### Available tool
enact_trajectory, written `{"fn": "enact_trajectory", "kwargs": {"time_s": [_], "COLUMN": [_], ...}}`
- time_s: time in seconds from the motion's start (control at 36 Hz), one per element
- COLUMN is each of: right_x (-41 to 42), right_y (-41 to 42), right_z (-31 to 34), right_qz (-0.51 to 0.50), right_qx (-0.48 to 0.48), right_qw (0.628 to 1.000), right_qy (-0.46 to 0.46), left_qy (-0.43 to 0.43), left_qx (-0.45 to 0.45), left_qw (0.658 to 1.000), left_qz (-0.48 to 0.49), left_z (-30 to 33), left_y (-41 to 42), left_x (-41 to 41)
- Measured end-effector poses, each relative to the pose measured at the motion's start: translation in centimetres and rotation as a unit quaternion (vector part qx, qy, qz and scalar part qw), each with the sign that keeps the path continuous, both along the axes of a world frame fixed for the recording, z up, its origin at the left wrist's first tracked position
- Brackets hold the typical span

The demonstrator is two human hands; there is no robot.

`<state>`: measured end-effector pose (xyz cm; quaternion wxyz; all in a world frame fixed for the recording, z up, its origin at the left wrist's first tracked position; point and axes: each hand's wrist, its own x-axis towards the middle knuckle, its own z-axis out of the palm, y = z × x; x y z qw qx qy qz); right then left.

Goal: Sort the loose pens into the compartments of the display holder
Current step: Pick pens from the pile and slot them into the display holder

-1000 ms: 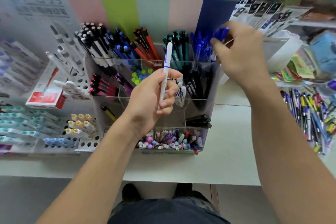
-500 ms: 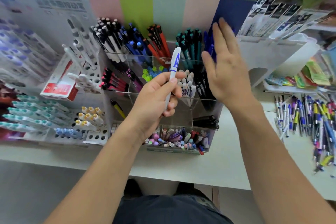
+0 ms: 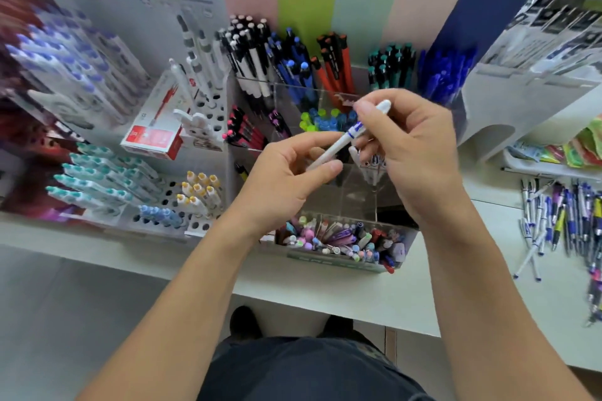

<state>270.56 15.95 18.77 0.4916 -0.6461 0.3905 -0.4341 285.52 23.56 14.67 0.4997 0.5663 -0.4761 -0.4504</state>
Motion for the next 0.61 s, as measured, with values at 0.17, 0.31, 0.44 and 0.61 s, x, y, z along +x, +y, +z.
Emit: {"fn": "enact_trajectory", "kwargs": {"time_s": [0.17,0.31,0.44,0.61], "right_x": [-4.9,-5.5,-5.1,-4.3], "right_y": [-1.3,-1.0,-0.8,-0.4], "right_z": [1.7,0.5,-2.7,-3.7], "right_qz": [-0.143,-0.132,-0.148,-0.221], "right_qx": [-0.218,-0.282,-0.275,-0.224], "right_qw": [0.952,0.91,0.9,0.914], "right_qy": [0.158,0.275,0.304,0.257], "left_qy": [-0.001,-0.03,-0.067,-0.061], "left_qx": [0.043,0.071,0.051,0.023], "left_qw": [0.998,0.997,0.996,0.998], "left_qz": [0.049,0.001,-0.022,-0.024], "left_z": [-1.9,-2.5,-2.7,-3.8], "left_y": [0.6,-1.1,-2.0,-2.0], "left_x": [0.0,-2.2,-3.8,-4.2]}}
